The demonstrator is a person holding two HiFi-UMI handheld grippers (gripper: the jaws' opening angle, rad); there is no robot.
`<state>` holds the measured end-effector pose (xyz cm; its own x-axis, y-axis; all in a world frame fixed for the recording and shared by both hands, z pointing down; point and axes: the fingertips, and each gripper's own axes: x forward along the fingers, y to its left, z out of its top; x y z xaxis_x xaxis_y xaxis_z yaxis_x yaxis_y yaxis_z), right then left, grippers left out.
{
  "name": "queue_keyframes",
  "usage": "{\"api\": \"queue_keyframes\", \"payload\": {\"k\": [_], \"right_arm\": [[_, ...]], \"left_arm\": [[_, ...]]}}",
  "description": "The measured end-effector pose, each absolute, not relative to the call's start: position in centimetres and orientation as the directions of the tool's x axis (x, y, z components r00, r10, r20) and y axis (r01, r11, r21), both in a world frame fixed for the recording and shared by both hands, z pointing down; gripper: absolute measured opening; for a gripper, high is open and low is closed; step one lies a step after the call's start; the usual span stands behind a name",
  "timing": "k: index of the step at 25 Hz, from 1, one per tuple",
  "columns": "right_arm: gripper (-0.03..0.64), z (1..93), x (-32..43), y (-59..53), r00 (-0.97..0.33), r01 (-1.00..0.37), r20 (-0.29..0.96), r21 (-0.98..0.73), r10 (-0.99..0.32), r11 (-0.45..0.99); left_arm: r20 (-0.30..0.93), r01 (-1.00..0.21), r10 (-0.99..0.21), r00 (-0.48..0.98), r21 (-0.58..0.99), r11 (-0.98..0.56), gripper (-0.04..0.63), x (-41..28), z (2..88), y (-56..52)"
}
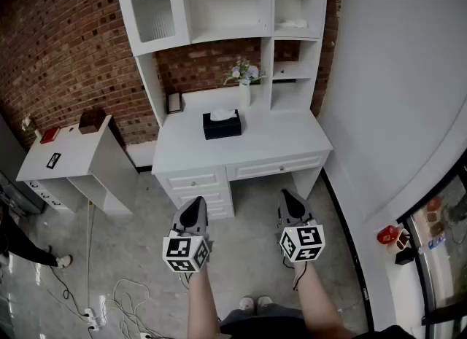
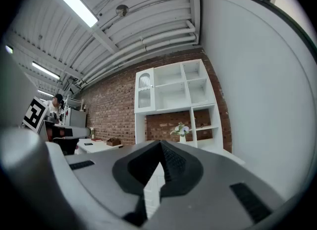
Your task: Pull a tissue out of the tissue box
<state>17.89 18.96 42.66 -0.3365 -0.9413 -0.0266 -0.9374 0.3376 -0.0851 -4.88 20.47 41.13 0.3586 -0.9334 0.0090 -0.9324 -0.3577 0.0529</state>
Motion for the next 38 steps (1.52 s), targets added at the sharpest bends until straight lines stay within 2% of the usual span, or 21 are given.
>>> {"api": "queue_keyframes", "payload": {"k": [17, 28, 30, 35, 38], "right_arm": [[0.000, 43.1, 17.9, 19.4, -0.348, -0.930, -0.029, -0.113, -0.937, 0.349], [0.002, 44.2, 18.1, 19.9, -0.363, -0.929, 0.002, -0.073, -0.932, 0.362], [0.052, 44.4, 18.1, 20.0, -0.372, -0.925, 0.002, -0.078, -0.928, 0.371], [0.105, 44.8, 18.4, 19.8, -0.402, -0.912, -0.001, -0.091, -0.916, 0.400], [0.113, 45.0, 18.9, 19.6, -0.410, -0.907, -0.001, -0.100, -0.912, 0.408]], "left_arm": [[0.023, -0.935, -0.936, 0.352, 0.053, -0.350, 0.008, -4.7, 41.5, 21.1], [0.045, -0.943, -0.943, 0.331, 0.058, -0.328, 0.008, -4.6, 42.4, 22.5], [0.050, -0.946, -0.945, 0.323, 0.056, -0.321, 0.008, -4.6, 42.6, 22.9], [0.066, -0.954, -0.952, 0.299, 0.059, -0.295, 0.008, -4.7, 43.1, 23.3], [0.071, -0.958, -0.956, 0.284, 0.057, -0.281, 0.008, -4.5, 43.2, 23.4]]}}
